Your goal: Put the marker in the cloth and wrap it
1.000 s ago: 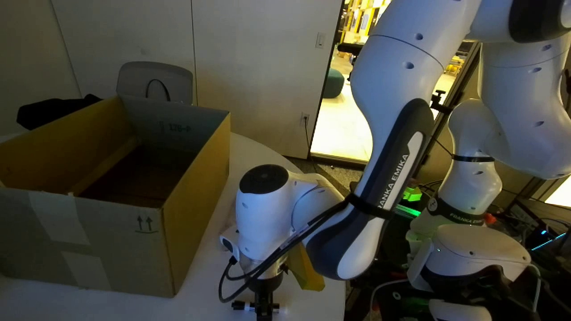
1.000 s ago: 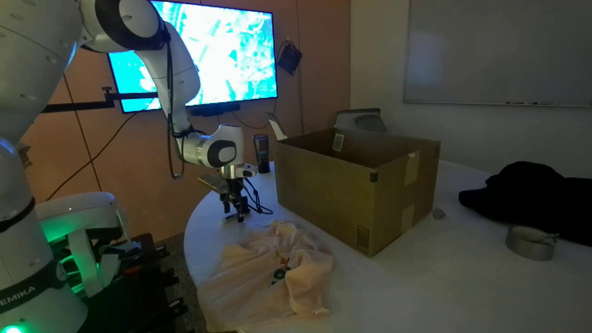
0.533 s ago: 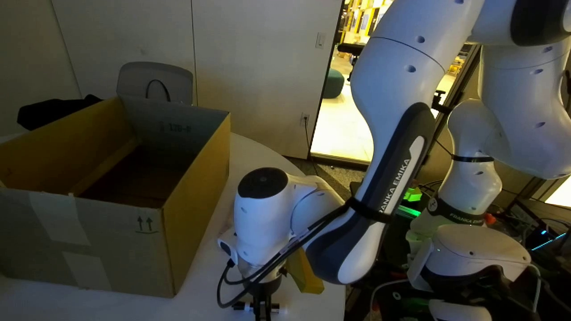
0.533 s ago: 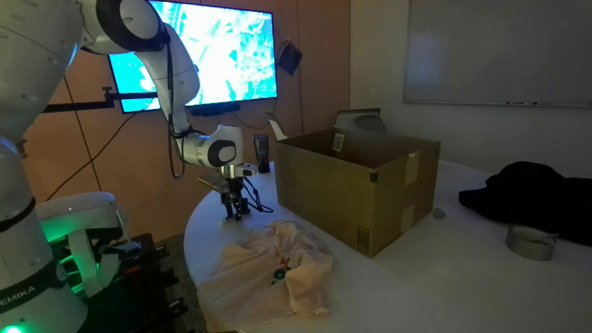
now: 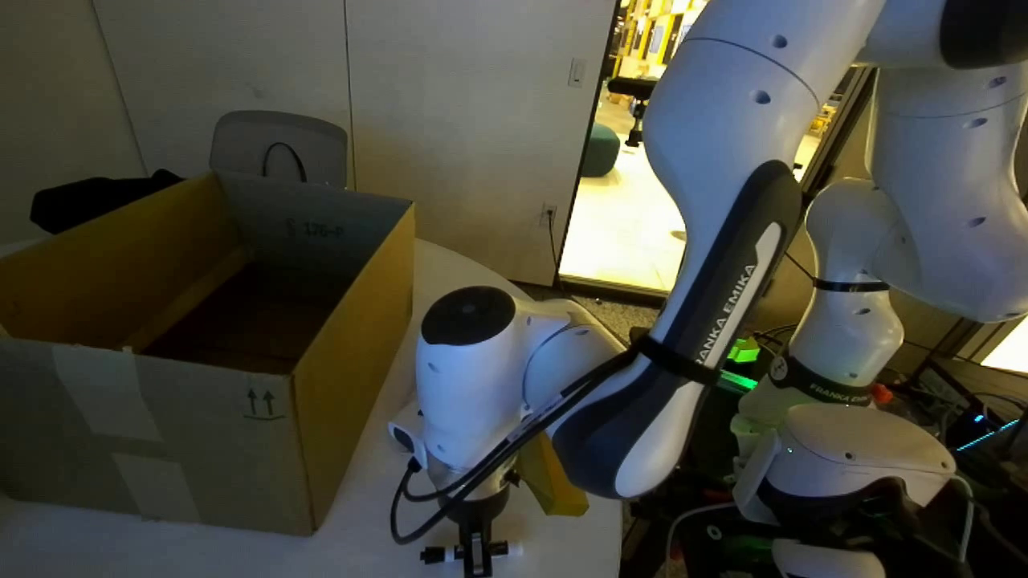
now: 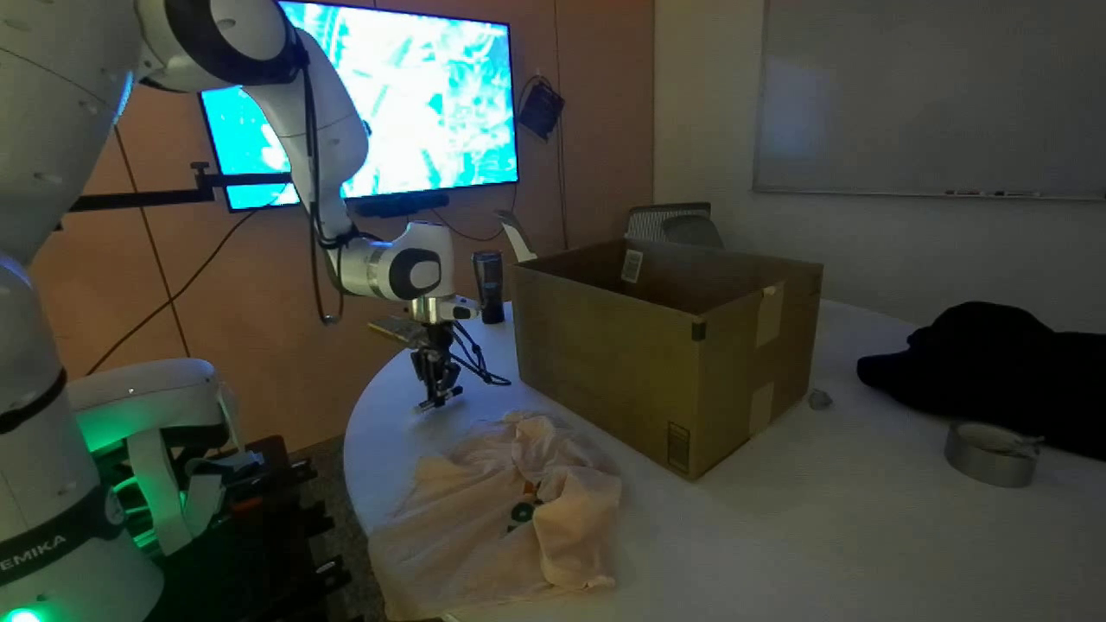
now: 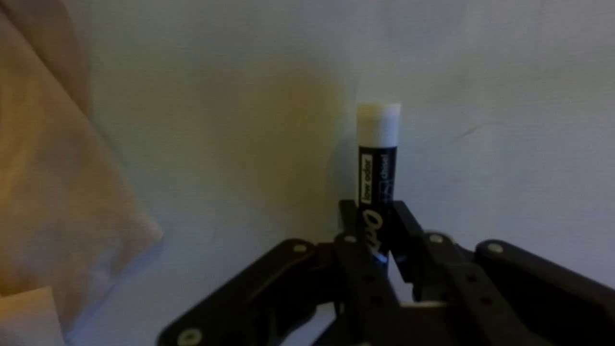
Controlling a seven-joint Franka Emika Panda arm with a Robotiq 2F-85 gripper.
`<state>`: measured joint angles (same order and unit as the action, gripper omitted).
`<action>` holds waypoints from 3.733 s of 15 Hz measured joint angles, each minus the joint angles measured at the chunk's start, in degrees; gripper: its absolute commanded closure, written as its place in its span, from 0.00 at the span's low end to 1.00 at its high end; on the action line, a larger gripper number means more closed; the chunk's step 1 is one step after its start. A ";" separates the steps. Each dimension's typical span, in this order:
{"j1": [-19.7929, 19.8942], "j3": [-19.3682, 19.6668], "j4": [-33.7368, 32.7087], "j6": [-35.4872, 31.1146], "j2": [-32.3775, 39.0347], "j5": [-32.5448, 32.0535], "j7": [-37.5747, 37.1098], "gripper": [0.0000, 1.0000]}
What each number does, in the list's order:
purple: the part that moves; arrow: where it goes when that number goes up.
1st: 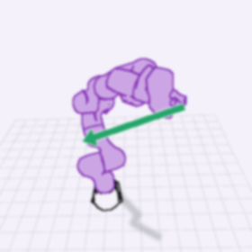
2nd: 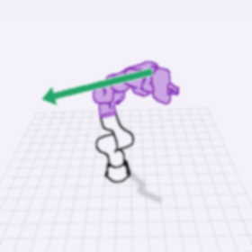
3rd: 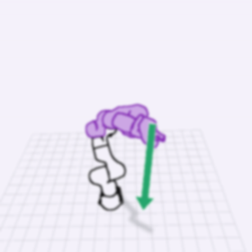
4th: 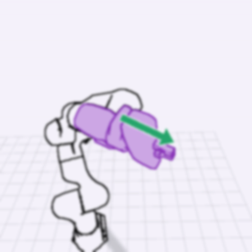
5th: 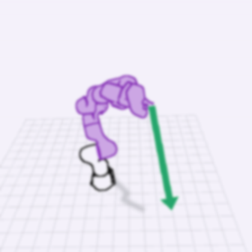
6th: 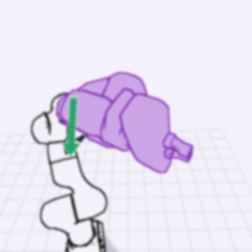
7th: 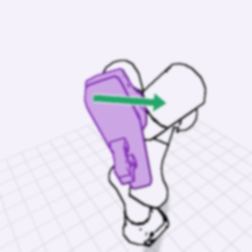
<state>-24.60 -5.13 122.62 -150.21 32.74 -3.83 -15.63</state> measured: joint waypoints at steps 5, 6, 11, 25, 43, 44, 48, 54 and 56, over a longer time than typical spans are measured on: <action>1.11 0.05 1.11 3.81 -3.84 -0.20 0.02 0.95; 1.81 0.16 1.76 4.17 -5.01 -0.20 0.02 0.95; 6.26 3.43 5.76 4.91 -10.10 -0.57 -0.01 0.95; 12.65 14.23 7.60 4.82 -5.92 -7.50 -11.11 0.95; 12.16 9.13 8.88 4.26 -9.43 -6.11 -13.13 0.00; 12.15 7.78 8.96 3.72 -9.64 -5.17 -12.56 0.00; 12.57 2.55 8.97 0.25 -8.44 1.45 -6.94 0.00; 14.01 0.33 8.60 -2.27 -4.87 5.59 -0.42 0.00; 14.55 0.34 8.30 -2.84 -3.78 5.59 0.79 0.00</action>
<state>-10.04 -4.80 130.92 -153.05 28.96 1.77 -14.84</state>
